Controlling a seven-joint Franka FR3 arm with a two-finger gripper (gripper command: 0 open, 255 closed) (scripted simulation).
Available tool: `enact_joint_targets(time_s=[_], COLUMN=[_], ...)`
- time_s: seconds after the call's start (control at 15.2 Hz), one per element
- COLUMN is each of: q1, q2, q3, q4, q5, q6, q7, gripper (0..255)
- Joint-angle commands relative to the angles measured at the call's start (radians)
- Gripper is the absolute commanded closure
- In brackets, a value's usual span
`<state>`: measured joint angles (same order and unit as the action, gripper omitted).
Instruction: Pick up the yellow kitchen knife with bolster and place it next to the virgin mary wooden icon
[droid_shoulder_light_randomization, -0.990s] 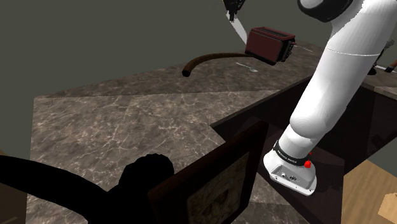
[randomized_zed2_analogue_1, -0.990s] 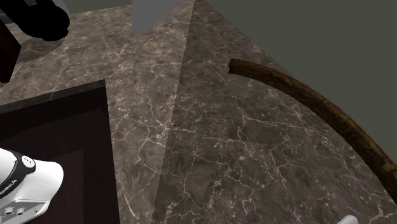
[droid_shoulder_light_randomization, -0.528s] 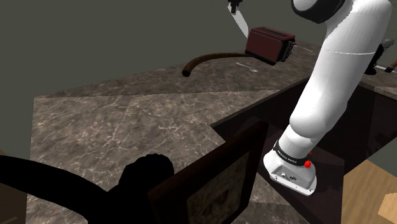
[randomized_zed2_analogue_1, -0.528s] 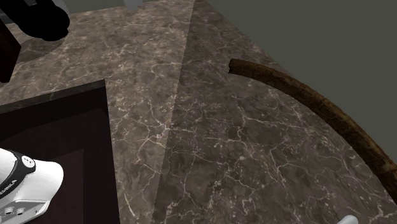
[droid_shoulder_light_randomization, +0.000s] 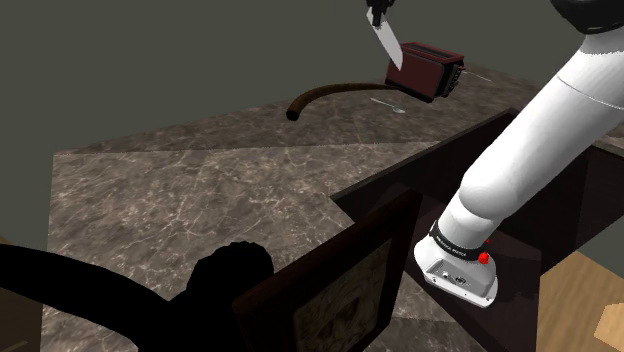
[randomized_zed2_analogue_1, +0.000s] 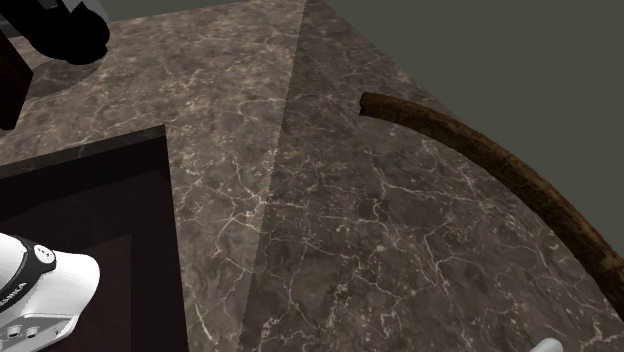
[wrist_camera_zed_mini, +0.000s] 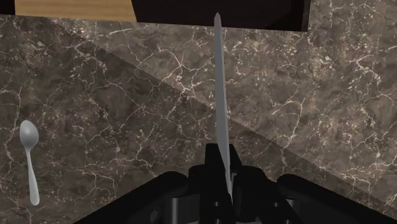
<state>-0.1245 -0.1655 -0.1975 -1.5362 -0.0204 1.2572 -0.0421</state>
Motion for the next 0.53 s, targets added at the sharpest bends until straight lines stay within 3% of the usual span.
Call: enact_joint_targets(time_s=[0.0,0.46], q1=[0.011,0.036], q2=[-0.08,-0.316], q3=[0.021,0.108], q4=[-0.087,-0.303], q5=[-0.008,0.008], q6=[0.008,-0.012], q7=[0.034,0.155], gripper=[255,255])
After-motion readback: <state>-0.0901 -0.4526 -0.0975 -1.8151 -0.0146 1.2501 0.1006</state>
